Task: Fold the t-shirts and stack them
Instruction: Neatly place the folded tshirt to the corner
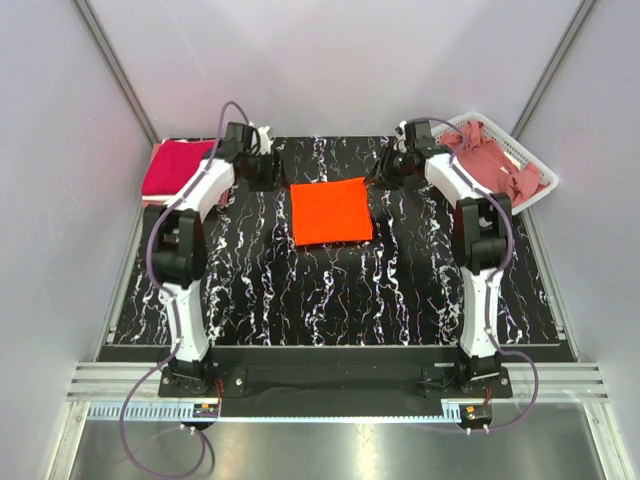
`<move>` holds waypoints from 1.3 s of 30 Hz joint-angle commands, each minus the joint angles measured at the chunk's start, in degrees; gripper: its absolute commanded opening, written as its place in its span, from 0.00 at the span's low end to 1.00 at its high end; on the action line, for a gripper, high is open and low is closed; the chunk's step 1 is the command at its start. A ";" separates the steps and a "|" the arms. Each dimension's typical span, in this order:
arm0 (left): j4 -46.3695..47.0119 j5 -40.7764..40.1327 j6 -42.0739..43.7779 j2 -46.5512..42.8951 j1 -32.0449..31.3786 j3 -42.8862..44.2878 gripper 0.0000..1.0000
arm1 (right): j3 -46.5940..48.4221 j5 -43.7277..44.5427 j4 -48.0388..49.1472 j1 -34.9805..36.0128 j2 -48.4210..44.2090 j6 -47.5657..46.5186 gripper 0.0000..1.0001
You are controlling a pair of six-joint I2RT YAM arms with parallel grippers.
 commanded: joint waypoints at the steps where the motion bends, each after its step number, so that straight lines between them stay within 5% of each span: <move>1: 4.42 4.09 -0.24 -5.47 -0.01 -10.12 0.61 | -11.16 -1.51 5.24 0.49 -12.41 1.63 0.45; 6: 12.51 9.63 -4.20 -7.33 1.14 -18.74 0.64 | -25.66 -0.99 9.38 1.28 -23.06 0.84 0.48; 17: 17.80 9.80 -6.83 -1.18 1.40 -19.72 0.67 | -41.59 -0.72 12.37 2.07 -36.17 0.74 0.48; 39: 23.61 12.19 -15.81 5.77 -1.32 -19.11 0.61 | -45.20 0.77 13.52 2.24 -41.98 1.89 0.48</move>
